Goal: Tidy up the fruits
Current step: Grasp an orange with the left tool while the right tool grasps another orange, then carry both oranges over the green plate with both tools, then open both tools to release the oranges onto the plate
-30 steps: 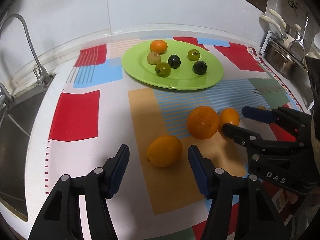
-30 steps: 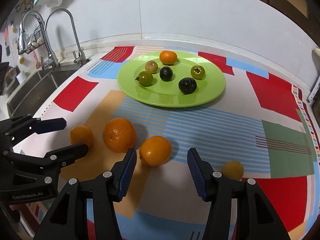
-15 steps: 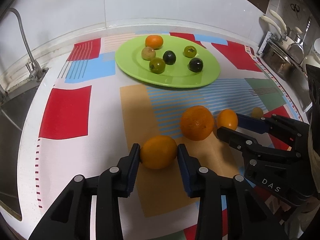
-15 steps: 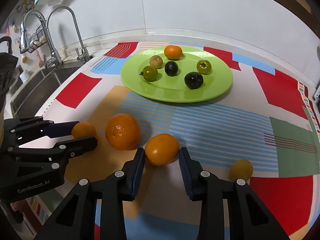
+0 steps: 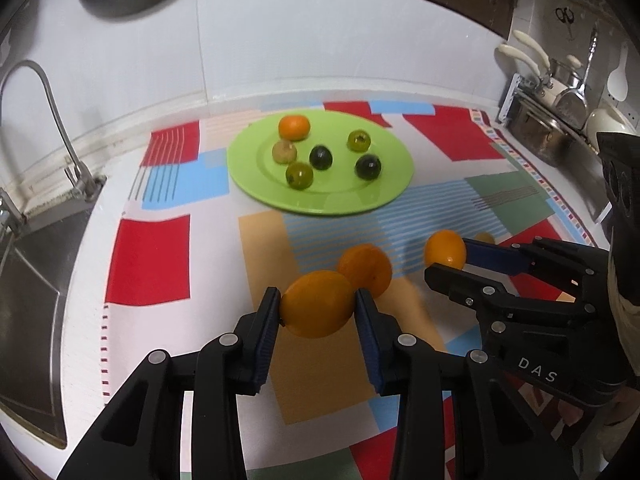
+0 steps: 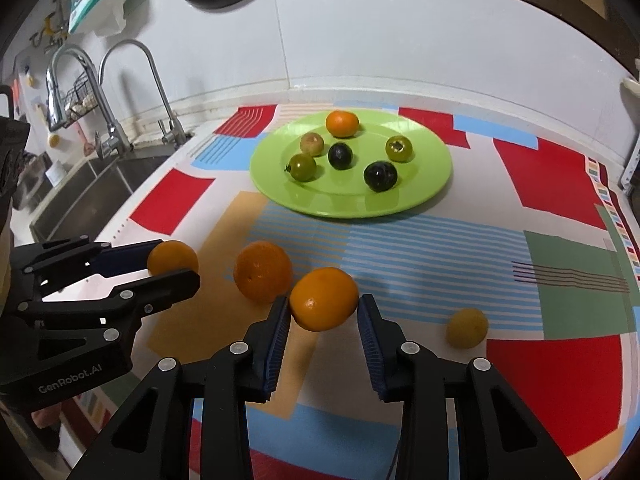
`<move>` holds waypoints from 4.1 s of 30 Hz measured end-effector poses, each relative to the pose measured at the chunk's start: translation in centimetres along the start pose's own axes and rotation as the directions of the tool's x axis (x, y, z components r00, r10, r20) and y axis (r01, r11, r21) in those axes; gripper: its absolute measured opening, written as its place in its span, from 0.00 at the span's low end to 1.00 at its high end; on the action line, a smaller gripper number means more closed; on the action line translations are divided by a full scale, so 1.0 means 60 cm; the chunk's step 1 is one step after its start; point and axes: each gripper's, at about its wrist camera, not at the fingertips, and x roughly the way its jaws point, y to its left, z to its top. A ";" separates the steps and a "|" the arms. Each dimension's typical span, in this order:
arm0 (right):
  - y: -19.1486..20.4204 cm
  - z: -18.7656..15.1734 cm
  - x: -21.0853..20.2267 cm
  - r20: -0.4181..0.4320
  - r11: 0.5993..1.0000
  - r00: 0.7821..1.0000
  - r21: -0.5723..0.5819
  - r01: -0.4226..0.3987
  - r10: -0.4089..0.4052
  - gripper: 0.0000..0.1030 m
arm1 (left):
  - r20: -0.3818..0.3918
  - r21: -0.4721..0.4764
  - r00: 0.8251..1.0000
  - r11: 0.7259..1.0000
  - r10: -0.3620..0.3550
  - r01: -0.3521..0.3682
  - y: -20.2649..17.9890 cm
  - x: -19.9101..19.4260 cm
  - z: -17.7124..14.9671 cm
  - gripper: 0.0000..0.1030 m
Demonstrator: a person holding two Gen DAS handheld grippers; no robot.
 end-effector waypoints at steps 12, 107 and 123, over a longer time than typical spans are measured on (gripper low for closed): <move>0.006 0.042 -0.059 0.104 1.000 0.995 -0.008 -0.001 0.002 0.35 | 0.091 0.021 0.996 1.000 -0.012 0.011 -0.002 -0.046 0.043 0.36; -0.122 0.290 0.214 -0.042 1.000 0.999 -0.018 0.001 -0.002 0.36 | -0.001 0.138 1.000 0.990 -0.029 0.029 0.056 0.243 0.275 0.39; -0.112 0.279 0.126 0.046 0.999 0.999 0.021 0.028 -0.029 0.42 | 0.117 0.076 0.993 0.997 0.008 -0.017 0.055 0.131 0.273 0.49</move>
